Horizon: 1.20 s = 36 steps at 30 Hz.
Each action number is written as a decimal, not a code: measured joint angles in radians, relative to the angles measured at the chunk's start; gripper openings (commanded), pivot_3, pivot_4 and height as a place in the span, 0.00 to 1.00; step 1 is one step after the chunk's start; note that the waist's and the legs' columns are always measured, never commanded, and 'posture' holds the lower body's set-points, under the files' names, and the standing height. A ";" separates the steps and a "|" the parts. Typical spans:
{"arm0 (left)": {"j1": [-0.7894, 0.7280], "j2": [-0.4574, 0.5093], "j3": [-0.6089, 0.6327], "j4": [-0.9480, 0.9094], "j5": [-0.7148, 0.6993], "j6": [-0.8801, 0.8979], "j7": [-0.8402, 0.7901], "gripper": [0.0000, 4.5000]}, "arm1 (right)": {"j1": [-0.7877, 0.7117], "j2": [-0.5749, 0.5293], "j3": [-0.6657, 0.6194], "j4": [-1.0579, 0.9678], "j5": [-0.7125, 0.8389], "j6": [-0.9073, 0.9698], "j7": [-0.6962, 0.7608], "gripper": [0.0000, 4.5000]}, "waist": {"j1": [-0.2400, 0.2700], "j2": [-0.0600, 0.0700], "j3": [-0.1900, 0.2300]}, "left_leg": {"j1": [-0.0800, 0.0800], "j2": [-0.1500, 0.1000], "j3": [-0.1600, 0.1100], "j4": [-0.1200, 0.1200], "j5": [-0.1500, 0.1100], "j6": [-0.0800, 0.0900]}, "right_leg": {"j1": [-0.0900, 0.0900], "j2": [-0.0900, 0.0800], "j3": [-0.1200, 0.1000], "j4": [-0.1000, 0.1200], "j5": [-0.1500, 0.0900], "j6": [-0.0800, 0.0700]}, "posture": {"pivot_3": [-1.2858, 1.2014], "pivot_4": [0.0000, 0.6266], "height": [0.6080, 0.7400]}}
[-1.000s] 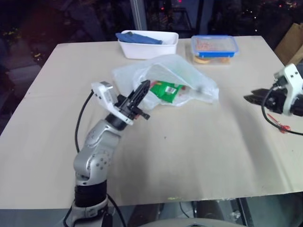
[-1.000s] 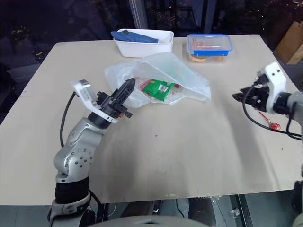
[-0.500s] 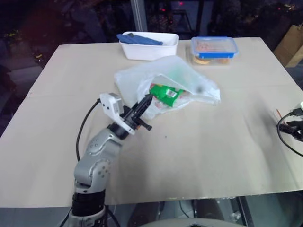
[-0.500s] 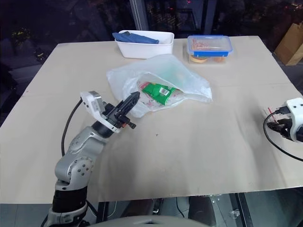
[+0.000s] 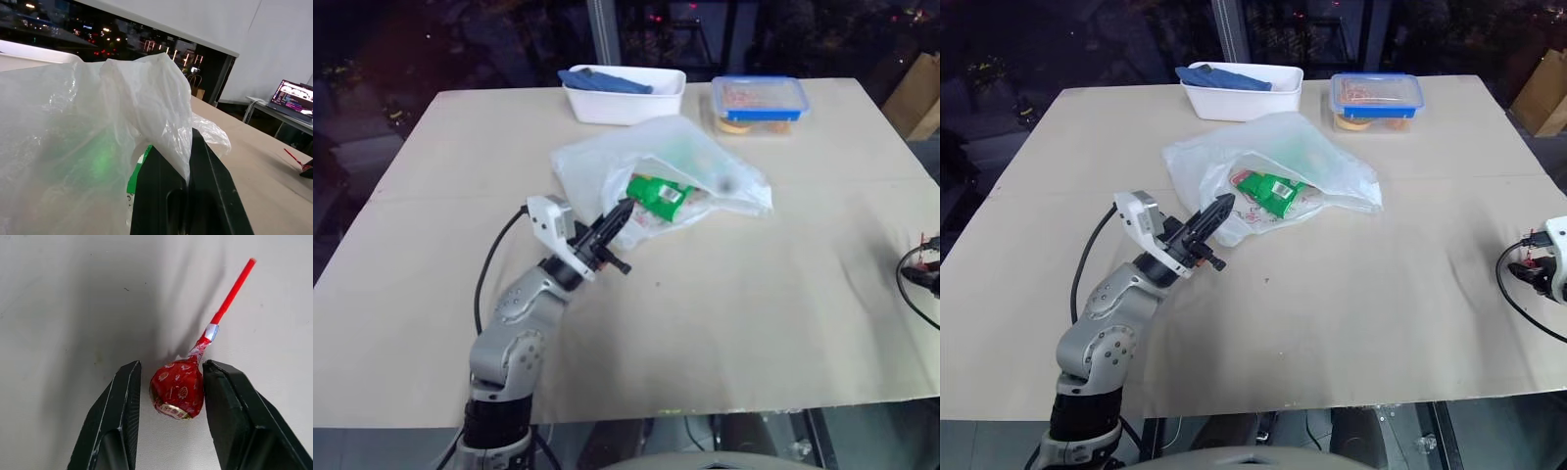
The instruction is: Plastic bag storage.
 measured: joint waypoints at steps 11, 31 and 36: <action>0.000 -0.001 -0.001 0.002 0.002 0.000 0.000 0.00 | -0.037 0.028 0.004 -0.061 0.052 0.042 0.016 0.15 | -0.003 0.000 0.000 | 0.000 0.001 0.001 0.000 0.000 0.001 | 0.001 0.001 0.001 -0.003 0.001 0.001 | 0.52 0.24 1.00; 0.061 -0.023 -0.049 -0.083 -0.003 0.005 0.014 0.00 | -0.787 0.697 0.548 0.122 0.241 0.087 0.175 0.15 | -0.039 -0.003 0.001 | -0.002 0.002 -0.001 -0.001 -0.001 0.001 | -0.003 0.003 0.000 -0.003 0.004 -0.002 | 0.52 0.24 1.00; 0.086 -0.028 -0.062 -0.092 0.005 0.004 0.028 0.00 | -0.961 0.883 0.509 0.387 0.166 -0.120 0.088 0.58 | -0.035 -0.003 0.001 | -0.003 0.001 -0.003 -0.002 0.000 0.000 | -0.004 0.003 -0.001 -0.005 0.005 -0.003 | 0.52 0.24 1.00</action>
